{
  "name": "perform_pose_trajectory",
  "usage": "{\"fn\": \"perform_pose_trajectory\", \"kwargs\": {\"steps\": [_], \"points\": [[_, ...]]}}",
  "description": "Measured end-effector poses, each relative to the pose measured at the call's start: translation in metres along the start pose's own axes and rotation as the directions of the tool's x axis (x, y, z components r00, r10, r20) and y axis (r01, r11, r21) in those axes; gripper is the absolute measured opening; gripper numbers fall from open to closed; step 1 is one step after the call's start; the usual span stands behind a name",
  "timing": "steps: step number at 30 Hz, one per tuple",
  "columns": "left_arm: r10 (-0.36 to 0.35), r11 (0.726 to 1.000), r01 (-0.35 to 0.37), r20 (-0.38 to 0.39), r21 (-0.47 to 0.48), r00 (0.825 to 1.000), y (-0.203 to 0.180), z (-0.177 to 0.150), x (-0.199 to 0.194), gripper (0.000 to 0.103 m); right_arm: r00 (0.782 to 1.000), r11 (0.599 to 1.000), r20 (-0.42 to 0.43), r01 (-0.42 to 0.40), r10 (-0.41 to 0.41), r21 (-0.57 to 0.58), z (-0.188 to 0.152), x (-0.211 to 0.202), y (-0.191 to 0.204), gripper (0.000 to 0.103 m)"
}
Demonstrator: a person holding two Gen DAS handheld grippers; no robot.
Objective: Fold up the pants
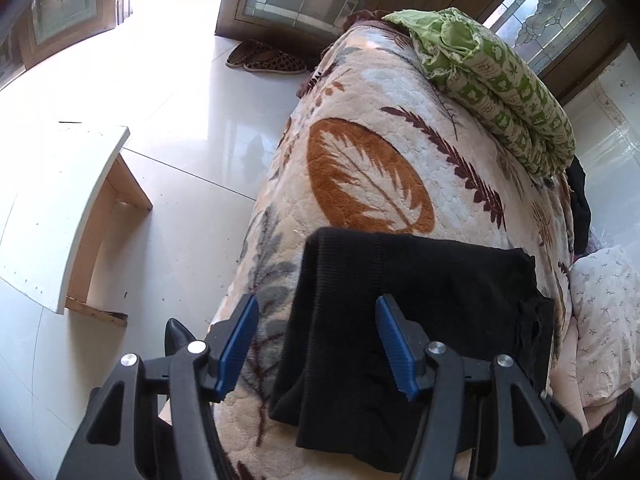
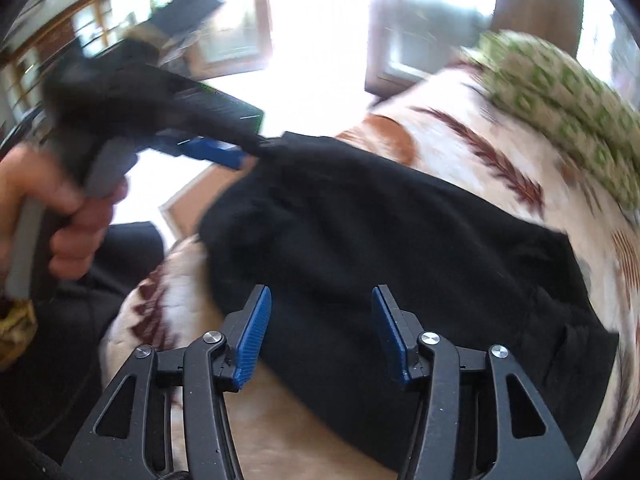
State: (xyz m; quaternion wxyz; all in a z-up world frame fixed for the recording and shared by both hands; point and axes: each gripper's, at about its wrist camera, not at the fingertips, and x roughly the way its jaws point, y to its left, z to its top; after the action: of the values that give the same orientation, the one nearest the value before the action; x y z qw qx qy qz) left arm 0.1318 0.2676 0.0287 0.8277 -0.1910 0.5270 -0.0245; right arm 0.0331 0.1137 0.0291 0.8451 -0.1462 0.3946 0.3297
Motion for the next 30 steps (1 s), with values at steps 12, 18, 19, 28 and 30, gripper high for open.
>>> {"fn": "perform_pose_trajectory", "kwargs": {"steps": [12,18,19,28,30], "points": [[-0.021,0.998,0.019,-0.029,-0.066,0.999,0.017,0.005,0.004,0.062,0.986,0.96,0.022,0.166,-0.166,-0.227,0.017,0.055,0.052,0.038],[-0.082,0.992,0.078,-0.036,-0.1,0.996,0.02,0.005,0.005,0.062,0.991,0.984,0.085,0.117,-0.106,-0.137,0.019,0.025,0.042,0.016],[-0.092,0.991,0.088,-0.036,-0.101,0.995,0.019,0.005,0.005,0.062,0.991,0.987,0.094,0.107,-0.096,-0.118,0.019,0.02,0.041,0.015],[-0.162,0.978,0.154,-0.046,-0.141,0.986,0.019,0.003,0.009,0.062,0.988,0.996,0.14,0.075,-0.069,-0.041,0.021,0.008,0.031,0.015],[-0.178,0.976,0.17,-0.048,-0.139,0.983,0.016,0.002,0.01,0.062,0.987,0.997,0.149,0.073,-0.067,-0.031,0.02,0.003,0.033,0.015]]}}
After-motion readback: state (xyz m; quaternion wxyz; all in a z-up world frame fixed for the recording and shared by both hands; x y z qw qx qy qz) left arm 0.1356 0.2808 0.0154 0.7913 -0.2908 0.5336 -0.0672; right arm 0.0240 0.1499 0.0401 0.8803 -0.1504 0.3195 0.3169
